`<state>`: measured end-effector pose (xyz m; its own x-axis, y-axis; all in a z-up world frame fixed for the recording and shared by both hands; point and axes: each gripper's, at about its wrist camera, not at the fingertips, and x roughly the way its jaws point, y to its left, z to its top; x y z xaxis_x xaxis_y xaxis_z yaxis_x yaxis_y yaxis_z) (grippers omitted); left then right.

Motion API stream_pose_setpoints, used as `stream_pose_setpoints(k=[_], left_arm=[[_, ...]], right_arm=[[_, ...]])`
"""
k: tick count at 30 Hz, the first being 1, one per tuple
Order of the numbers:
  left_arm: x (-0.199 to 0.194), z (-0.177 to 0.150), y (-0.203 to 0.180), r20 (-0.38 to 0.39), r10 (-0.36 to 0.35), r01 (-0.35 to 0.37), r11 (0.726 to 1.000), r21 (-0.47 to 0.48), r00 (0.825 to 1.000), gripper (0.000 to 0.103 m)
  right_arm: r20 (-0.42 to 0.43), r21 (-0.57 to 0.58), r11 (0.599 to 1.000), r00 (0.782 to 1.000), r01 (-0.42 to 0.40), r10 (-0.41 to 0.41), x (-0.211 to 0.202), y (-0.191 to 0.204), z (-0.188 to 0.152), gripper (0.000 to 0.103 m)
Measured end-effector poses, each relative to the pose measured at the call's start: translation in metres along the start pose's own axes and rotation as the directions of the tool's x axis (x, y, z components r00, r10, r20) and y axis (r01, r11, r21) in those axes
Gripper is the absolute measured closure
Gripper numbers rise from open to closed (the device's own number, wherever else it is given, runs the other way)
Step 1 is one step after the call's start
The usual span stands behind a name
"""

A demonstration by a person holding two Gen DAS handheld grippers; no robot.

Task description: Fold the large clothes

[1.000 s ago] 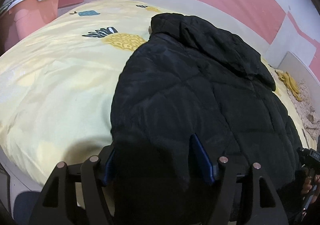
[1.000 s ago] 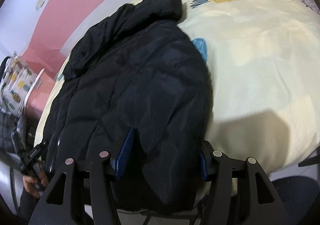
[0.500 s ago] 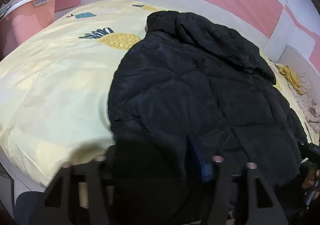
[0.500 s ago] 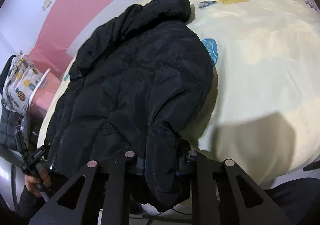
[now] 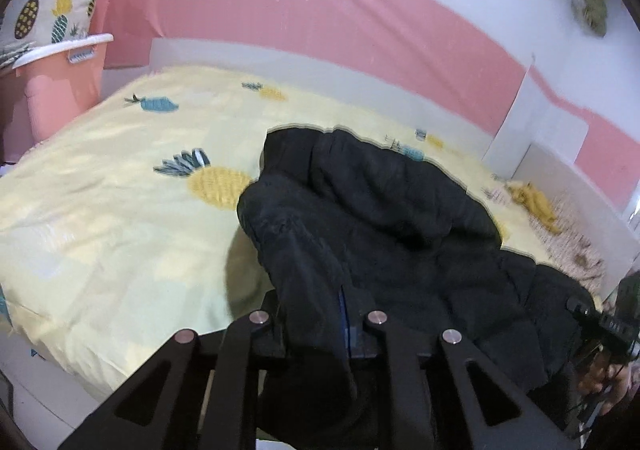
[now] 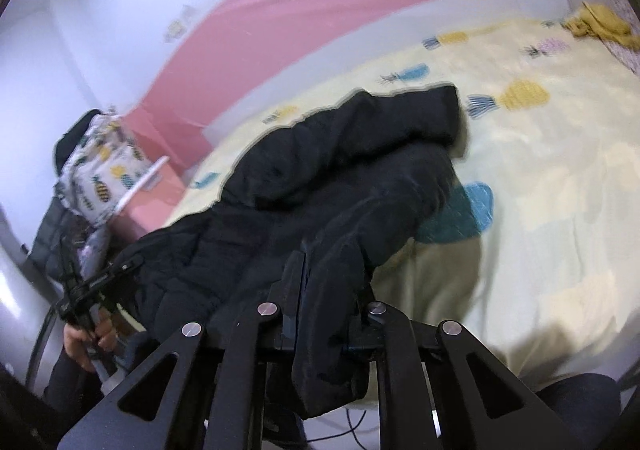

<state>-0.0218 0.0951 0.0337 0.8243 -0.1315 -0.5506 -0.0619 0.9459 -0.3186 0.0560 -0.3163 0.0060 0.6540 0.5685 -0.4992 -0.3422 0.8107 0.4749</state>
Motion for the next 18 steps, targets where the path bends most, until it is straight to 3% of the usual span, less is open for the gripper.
stream_pose_setpoints(k=[10,18], left_arm=[[-0.052,0.007,0.013,0.068,-0.057,0.062,0.995,-0.076,0.996,0.087],[-0.056,0.027,0.004,0.118,-0.095,0.102,0.993,-0.055,0.989,0.087]], right_arm=[[0.127,0.013,0.999,0.991,-0.045,0.043,-0.061,0.009,0.012,0.091],[0.178,0.01,0.999,0.983,-0.047,0.045,-0.066,0.013,0.027,0.091]])
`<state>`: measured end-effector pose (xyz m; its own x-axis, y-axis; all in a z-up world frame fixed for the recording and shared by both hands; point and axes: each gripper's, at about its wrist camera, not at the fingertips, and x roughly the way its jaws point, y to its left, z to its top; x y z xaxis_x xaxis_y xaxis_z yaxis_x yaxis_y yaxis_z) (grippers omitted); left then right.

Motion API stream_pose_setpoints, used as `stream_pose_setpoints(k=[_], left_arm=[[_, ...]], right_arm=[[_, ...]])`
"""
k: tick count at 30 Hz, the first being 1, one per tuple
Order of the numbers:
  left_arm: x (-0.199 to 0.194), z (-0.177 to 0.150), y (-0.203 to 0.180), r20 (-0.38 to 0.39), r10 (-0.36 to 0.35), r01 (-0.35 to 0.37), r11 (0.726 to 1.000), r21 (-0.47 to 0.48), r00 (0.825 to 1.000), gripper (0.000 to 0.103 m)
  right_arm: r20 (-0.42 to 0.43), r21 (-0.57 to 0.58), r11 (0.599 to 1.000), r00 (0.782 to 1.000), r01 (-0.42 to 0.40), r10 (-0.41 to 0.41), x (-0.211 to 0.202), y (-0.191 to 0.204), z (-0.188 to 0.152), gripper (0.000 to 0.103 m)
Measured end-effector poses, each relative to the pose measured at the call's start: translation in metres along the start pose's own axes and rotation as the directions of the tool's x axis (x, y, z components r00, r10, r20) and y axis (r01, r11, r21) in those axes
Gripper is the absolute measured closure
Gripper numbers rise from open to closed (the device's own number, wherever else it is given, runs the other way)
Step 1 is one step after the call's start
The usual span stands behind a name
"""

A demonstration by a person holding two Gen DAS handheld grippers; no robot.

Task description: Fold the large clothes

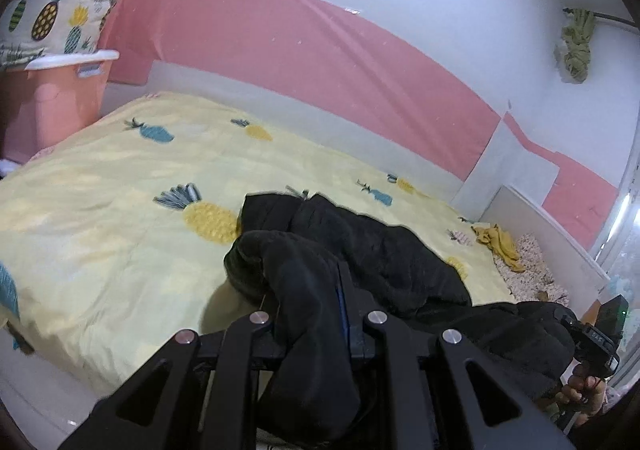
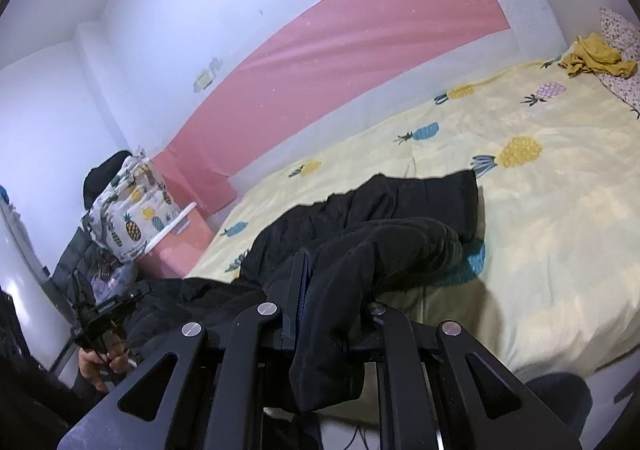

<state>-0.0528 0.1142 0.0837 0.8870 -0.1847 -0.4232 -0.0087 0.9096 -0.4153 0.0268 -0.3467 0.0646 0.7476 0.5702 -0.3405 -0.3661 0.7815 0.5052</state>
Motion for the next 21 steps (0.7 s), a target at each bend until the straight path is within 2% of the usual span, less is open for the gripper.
stream_pose_setpoints(k=[6,10,15,21], left_arm=[[0.025,0.034,-0.003,0.044,-0.039,0.039,0.999,0.0,0.998,0.087],[0.058,0.06,-0.006,0.028,-0.037,0.036,0.999,0.007,0.999,0.086],[0.126,0.095,0.001,-0.014,0.008,-0.008,1.0,-0.003,1.0,0.086],[0.222,0.114,0.018,-0.109,0.07,-0.072,0.997,-0.016,0.992,0.086]], right_arm=[[0.044,0.031,0.999,0.999,0.005,-0.006,0.019,-0.009,0.032,0.091],[0.033,0.066,0.997,0.999,0.026,-0.028,0.051,-0.019,0.063,0.09],[0.007,0.104,0.993,0.998,0.061,-0.062,0.107,-0.039,0.1,0.09],[-0.089,0.144,0.979,0.987,0.142,-0.13,0.183,-0.076,0.127,0.089]])
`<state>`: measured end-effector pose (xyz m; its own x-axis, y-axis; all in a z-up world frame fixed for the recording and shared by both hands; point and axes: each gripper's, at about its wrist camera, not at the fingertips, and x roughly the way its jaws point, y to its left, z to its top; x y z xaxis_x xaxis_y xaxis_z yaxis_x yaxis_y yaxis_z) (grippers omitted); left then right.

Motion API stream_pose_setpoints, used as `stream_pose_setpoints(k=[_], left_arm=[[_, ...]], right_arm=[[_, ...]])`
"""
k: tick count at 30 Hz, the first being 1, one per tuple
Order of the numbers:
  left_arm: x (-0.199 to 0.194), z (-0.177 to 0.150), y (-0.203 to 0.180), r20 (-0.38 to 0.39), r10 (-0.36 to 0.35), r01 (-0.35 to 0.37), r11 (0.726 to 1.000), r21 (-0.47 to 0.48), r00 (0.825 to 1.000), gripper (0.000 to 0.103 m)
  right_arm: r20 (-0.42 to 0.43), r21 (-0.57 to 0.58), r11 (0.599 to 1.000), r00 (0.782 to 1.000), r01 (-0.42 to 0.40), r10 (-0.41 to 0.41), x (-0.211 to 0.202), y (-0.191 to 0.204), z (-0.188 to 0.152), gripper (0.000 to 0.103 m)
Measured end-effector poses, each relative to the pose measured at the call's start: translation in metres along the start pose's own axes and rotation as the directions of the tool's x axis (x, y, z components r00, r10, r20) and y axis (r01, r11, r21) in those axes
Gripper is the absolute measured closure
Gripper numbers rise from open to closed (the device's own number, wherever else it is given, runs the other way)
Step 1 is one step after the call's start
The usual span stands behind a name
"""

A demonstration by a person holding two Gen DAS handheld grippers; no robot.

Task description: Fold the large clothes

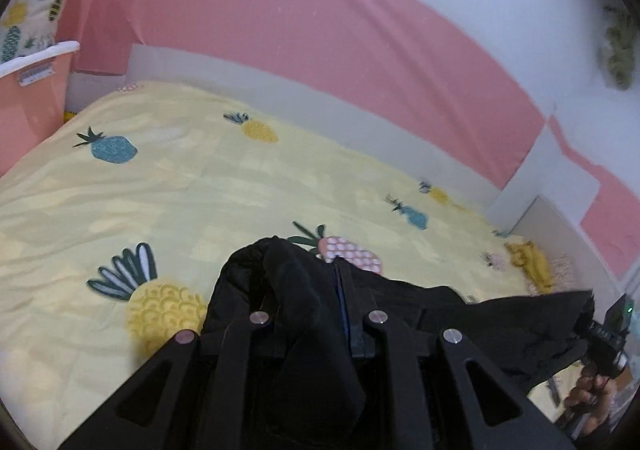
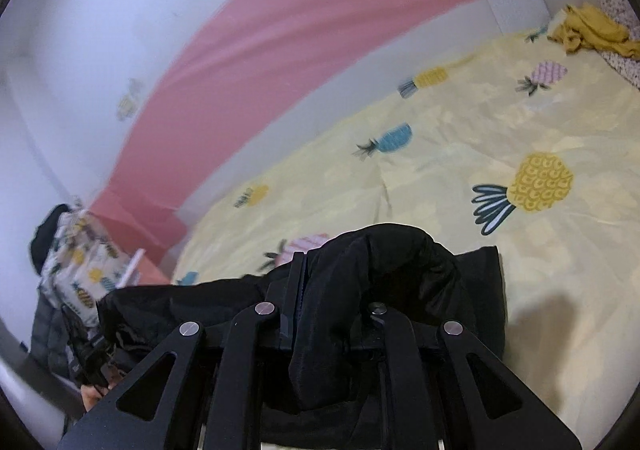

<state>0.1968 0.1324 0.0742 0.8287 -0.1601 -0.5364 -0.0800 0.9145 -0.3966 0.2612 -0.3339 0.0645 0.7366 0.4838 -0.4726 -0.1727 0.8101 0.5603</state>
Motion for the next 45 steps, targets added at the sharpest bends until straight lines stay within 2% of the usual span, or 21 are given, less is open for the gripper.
stream_pose_setpoints(k=[7,12,16,18,20,21,22,23,27,29,32,34,35,37,38,39,41,43,45], left_arm=[[0.097,-0.015,0.026,-0.132,0.059,-0.062,0.998,-0.021,0.99,0.084],[0.12,-0.027,0.035,-0.132,0.05,-0.057,0.997,-0.048,0.99,0.08],[0.118,-0.021,0.036,-0.147,0.021,-0.031,0.997,-0.067,0.989,0.077],[0.117,-0.018,0.039,-0.156,0.004,-0.019,0.996,-0.091,0.988,0.075],[0.118,-0.015,0.038,-0.164,0.0,-0.018,0.994,-0.108,0.986,0.073],[0.117,-0.014,0.038,-0.166,0.0,-0.019,0.993,-0.114,0.986,0.071],[0.118,-0.012,0.037,-0.167,0.001,-0.021,0.993,-0.12,0.986,0.069],[0.117,-0.01,0.035,-0.169,-0.001,-0.021,0.992,-0.126,0.986,0.066],[0.107,0.003,0.031,-0.146,-0.035,0.01,0.986,-0.164,0.989,0.043],[0.099,0.011,0.031,-0.12,-0.046,0.023,0.982,-0.187,0.992,0.038],[0.089,0.023,0.033,-0.076,-0.046,0.029,0.977,-0.21,0.996,0.03],[0.081,0.032,0.034,-0.026,-0.005,0.0,0.979,-0.205,1.0,0.022],[0.077,0.036,0.034,-0.002,0.02,-0.02,0.98,-0.198,1.0,0.022],[0.068,0.044,0.036,0.013,0.025,-0.022,0.979,-0.205,1.0,0.022],[0.062,0.045,0.035,0.022,0.021,-0.016,0.979,-0.203,1.0,0.022],[0.056,0.045,0.033,0.032,0.019,-0.013,0.982,-0.187,0.999,0.022],[0.046,0.037,0.023,0.022,0.012,-0.009,0.992,-0.129,1.0,0.021],[0.042,0.02,0.008,-0.024,-0.039,0.038,0.998,-0.057,0.999,0.021],[0.045,-0.001,-0.015,-0.085,-0.088,0.091,0.996,0.023,0.992,0.021]], right_arm=[[-0.144,0.078,0.992,0.986,0.097,-0.085,0.091,-0.052,0.004,0.087],[-0.198,0.129,0.987,0.978,0.097,-0.07,0.128,-0.076,-0.008,0.085],[-0.206,0.215,0.976,0.978,0.024,0.022,0.122,-0.087,-0.001,0.079],[-0.179,0.267,0.963,0.98,-0.042,0.092,0.11,-0.089,0.007,0.071],[-0.131,0.33,0.932,0.971,-0.147,0.199,0.096,-0.091,0.015,0.053],[-0.103,0.355,0.915,0.965,-0.189,0.24,0.088,-0.092,0.019,0.05],[-0.065,0.367,0.906,0.966,-0.211,0.251,0.077,-0.092,0.023,0.045],[-0.039,0.363,0.908,0.97,-0.21,0.24,0.069,-0.09,0.026,0.045],[0.011,0.208,0.968,0.99,-0.139,0.14,0.043,-0.058,0.027,0.044],[0.019,0.099,0.991,0.995,-0.094,0.093,0.041,-0.038,0.021,0.044],[0.049,-0.023,1.0,0.999,-0.002,0.003,0.046,-0.024,0.008,0.044],[0.104,-0.022,0.999,0.994,0.032,-0.029,0.046,-0.03,0.008,0.044],[0.127,0.004,0.999,0.99,0.053,-0.053,0.046,-0.038,0.011,0.044],[0.134,0.061,0.99,0.982,0.128,-0.135,0.049,-0.049,0.02,0.044],[0.138,0.063,0.99,0.982,0.123,-0.13,0.047,-0.05,0.021,0.044],[0.147,0.036,0.994,0.983,0.106,-0.11,0.042,-0.046,0.022,0.044],[0.151,-0.057,0.99,0.981,0.13,-0.12,0.036,-0.033,0.018,0.044],[0.118,-0.177,0.969,0.981,0.17,-0.151,0.034,-0.021,0.009,0.044],[0.063,-0.232,0.957,0.984,0.174,-0.164,0.037,-0.013,-0.003,0.044]])
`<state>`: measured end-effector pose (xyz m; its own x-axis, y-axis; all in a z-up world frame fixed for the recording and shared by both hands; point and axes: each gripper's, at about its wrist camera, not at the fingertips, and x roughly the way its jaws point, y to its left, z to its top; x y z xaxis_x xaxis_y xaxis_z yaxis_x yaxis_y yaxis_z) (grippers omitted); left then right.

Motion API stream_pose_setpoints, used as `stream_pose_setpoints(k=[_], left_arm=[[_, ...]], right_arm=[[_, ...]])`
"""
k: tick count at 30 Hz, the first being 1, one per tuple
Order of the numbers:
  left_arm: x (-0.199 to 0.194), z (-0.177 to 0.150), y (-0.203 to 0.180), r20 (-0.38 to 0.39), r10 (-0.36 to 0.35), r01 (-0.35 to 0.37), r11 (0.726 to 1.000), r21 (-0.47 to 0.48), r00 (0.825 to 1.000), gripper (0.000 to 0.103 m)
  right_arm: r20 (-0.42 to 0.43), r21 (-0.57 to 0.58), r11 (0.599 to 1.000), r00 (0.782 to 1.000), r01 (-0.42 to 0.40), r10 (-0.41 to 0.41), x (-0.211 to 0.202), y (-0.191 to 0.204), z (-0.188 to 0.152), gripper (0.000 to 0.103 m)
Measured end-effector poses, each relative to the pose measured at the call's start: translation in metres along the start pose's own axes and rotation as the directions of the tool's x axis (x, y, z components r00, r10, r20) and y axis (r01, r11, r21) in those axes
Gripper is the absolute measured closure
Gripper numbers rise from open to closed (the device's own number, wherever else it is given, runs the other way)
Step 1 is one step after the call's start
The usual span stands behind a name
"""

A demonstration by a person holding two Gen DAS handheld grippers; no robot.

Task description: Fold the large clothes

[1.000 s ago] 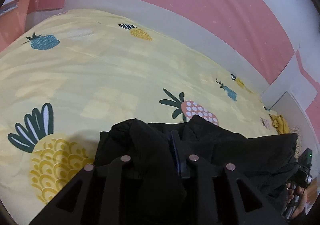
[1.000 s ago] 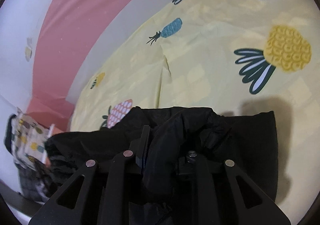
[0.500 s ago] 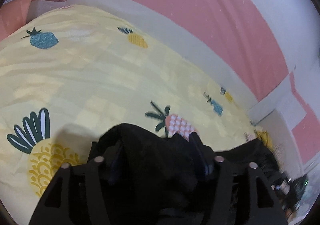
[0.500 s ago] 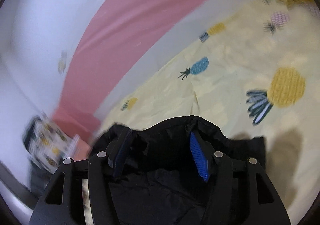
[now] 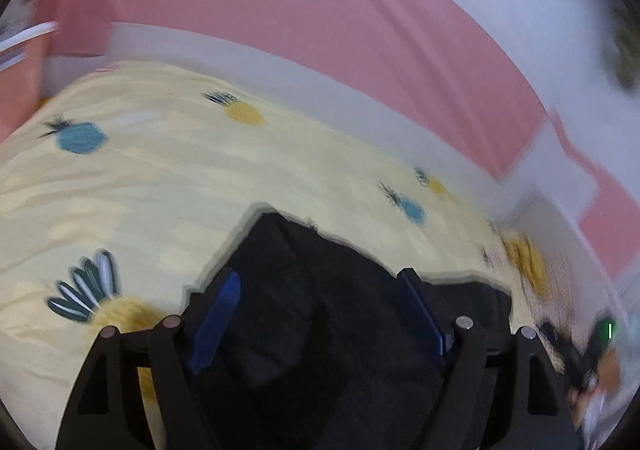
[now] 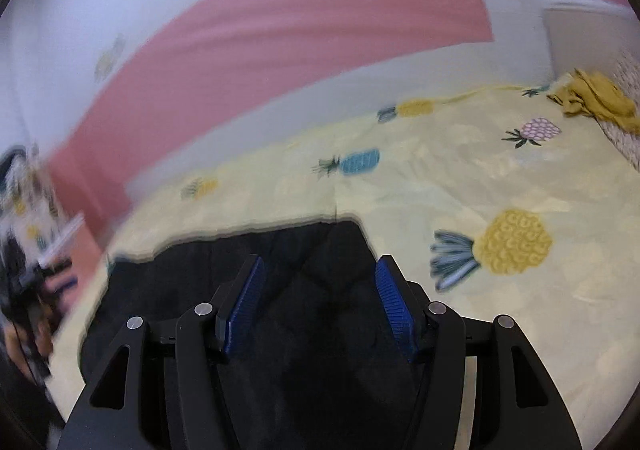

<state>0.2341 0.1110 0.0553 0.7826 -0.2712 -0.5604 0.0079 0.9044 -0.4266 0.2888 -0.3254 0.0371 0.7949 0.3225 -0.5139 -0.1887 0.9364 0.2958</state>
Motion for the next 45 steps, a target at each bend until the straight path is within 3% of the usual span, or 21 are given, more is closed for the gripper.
stream_pose_setpoints(k=[3,5,7,9,12,14,17,23,26,29,31,33,36,45], left_arm=[[0.016,-0.029,-0.038,-0.064,-0.07,0.078,0.988,0.135,0.995,0.021],[0.036,-0.043,-0.055,-0.095,-0.064,0.083,0.974,0.212,0.993,0.021],[0.065,-0.048,-0.056,-0.124,0.008,0.021,0.972,0.235,0.992,0.021],[0.089,-0.045,-0.046,-0.118,0.074,-0.044,0.971,0.235,0.99,0.021],[0.102,-0.038,-0.038,-0.081,0.116,-0.096,0.972,0.216,0.99,0.021],[0.112,-0.038,-0.037,-0.032,0.188,-0.174,0.953,0.248,0.982,0.021],[0.129,-0.037,-0.028,-0.027,0.192,-0.182,0.961,0.209,0.981,0.021],[0.128,-0.028,-0.04,-0.094,0.239,-0.21,0.947,0.243,0.967,0.021],[0.112,-0.016,-0.041,-0.094,0.216,-0.188,0.951,0.247,0.972,0.021],[0.109,-0.004,-0.037,-0.038,0.269,-0.246,0.923,0.296,0.962,0.021],[0.124,0.001,-0.027,-0.051,0.317,-0.286,0.906,0.31,0.947,0.021],[0.145,0.0,-0.008,-0.119,0.315,-0.272,0.92,0.283,0.941,0.019],[0.158,-0.003,0.006,-0.122,0.29,-0.256,0.938,0.234,0.949,0.017],[0.168,-0.012,0.019,-0.096,0.243,-0.224,0.958,0.177,0.965,0.016]], right_arm=[[-0.056,-0.103,0.991,0.996,-0.082,0.076,0.003,0.031,-0.019,0.044],[-0.097,-0.172,0.979,0.991,-0.109,0.094,0.014,0.053,-0.032,0.044],[-0.185,-0.198,0.978,0.983,-0.06,0.023,0.047,0.056,-0.042,0.044],[-0.22,-0.203,0.979,0.974,0.002,-0.048,0.075,0.046,-0.047,0.044],[-0.204,-0.174,0.984,0.977,0.031,-0.067,0.096,0.035,-0.045,0.044],[-0.188,-0.198,0.978,0.977,0.061,-0.099,0.107,0.036,-0.046,0.043],[-0.183,-0.167,0.983,0.977,0.078,-0.109,0.12,0.028,-0.047,0.043],[-0.237,-0.097,0.988,0.961,0.121,-0.141,0.117,0.024,-0.035,0.043],[-0.165,-0.069,0.993,0.981,0.092,-0.102,0.09,0.032,-0.016,0.043],[-0.14,-0.124,0.984,0.979,0.13,-0.147,0.096,0.04,-0.002,0.043],[-0.206,-0.139,0.976,0.959,0.166,-0.193,0.121,0.035,-0.005,0.043],[-0.282,-0.127,0.972,0.932,0.197,-0.226,0.153,0.019,-0.015,0.043],[-0.275,-0.065,0.976,0.936,0.21,-0.219,0.161,0.006,-0.019,0.043],[-0.264,-0.064,0.971,0.935,0.23,-0.239,0.173,-0.002,-0.028,0.042]])
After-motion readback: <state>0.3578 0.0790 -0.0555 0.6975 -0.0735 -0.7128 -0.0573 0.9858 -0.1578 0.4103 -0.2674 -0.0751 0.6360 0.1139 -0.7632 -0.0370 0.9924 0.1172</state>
